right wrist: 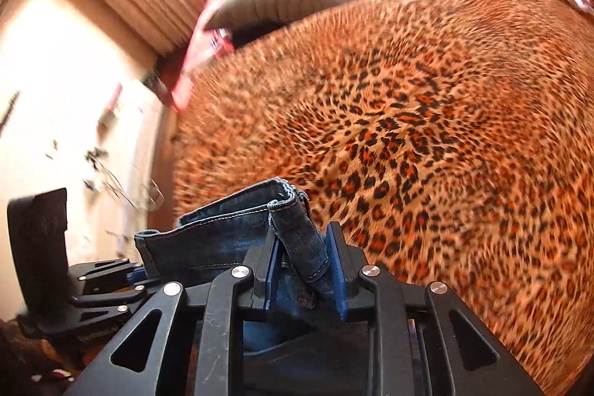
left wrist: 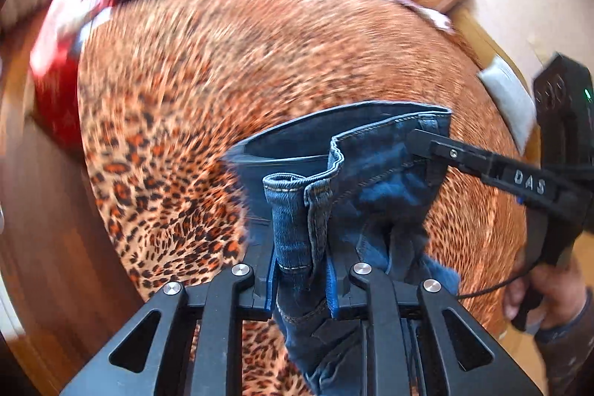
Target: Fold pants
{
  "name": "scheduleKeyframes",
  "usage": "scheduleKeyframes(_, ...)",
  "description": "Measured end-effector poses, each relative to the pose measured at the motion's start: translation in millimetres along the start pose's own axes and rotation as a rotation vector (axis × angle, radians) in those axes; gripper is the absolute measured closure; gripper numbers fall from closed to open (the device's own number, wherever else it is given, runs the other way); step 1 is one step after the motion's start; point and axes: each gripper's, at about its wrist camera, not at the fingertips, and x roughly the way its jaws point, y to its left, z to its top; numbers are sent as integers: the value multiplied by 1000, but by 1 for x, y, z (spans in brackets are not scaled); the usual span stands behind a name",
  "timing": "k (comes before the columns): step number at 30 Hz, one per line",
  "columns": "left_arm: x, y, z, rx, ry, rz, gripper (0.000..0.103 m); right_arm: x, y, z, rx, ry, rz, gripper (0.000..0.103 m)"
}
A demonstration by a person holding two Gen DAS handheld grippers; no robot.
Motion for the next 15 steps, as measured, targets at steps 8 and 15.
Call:
scheduleKeyframes(8,-87,-75,-129,404,-119,11,84,-86,-1,-83,70,-150,92,78)
scheduleKeyframes(15,-72,-99,-239,616,90,-52,84,-102,-23,-178,177,-152,116,75)
